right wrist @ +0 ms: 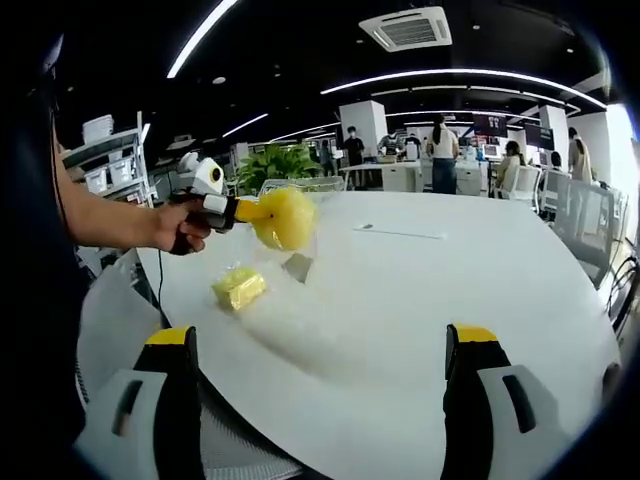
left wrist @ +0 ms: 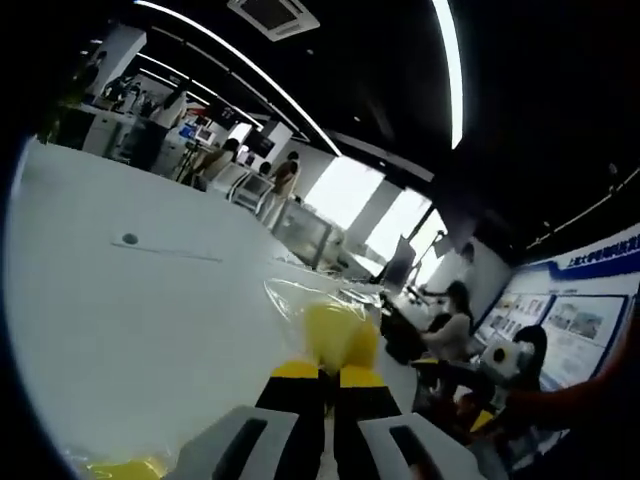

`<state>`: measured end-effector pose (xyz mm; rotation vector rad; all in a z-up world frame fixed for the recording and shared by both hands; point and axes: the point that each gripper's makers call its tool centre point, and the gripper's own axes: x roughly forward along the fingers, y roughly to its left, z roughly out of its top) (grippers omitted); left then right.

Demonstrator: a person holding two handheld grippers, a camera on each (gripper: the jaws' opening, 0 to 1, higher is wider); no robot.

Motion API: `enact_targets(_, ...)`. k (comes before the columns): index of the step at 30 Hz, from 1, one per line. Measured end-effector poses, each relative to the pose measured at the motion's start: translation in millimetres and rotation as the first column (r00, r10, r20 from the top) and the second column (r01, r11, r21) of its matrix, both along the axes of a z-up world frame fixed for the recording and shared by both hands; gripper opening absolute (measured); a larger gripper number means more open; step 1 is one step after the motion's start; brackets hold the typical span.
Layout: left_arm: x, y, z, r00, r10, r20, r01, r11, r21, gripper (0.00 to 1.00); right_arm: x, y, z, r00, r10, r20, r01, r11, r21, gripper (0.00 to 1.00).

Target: Compare the silicone blocks by pressing each to a similar depth, holding the contact briefly, and releasing to observe deformation and rebound differences across the visible hardness samples.

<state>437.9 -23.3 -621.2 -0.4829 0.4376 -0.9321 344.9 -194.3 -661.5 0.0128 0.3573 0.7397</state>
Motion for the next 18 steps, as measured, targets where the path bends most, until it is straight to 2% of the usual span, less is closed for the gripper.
enact_targets(5,-5.0,3.4,16.6,0.999,-0.008,0.037,0.008,1.000,-0.004,0.00,10.2,2.4,23.5,0.999,-0.001,0.037,0.000,0.999,0.035,0.96)
enact_targets(10,-11.8,5.6,29.1,0.998,-0.020,0.057,0.021,1.000,-0.015,0.00,18.6,11.9,51.1,0.995,0.039,0.087,-0.042,0.999,0.035,0.96)
enact_targets(13,-16.5,6.7,36.0,0.997,-0.023,0.068,0.024,1.000,-0.016,0.00,22.5,17.8,64.1,0.993,0.063,0.097,-0.068,0.996,0.051,0.96)
enact_targets(16,-20.5,8.6,42.6,0.996,-0.020,0.087,0.021,1.000,-0.008,0.00,27.5,29.4,81.7,0.988,0.095,0.123,-0.104,0.992,0.066,0.96)
enact_targets(18,-22.5,10.6,44.1,0.995,-0.012,0.096,0.010,1.000,0.022,0.00,31.1,39.2,93.3,0.984,0.116,0.137,-0.129,0.987,0.091,0.96)
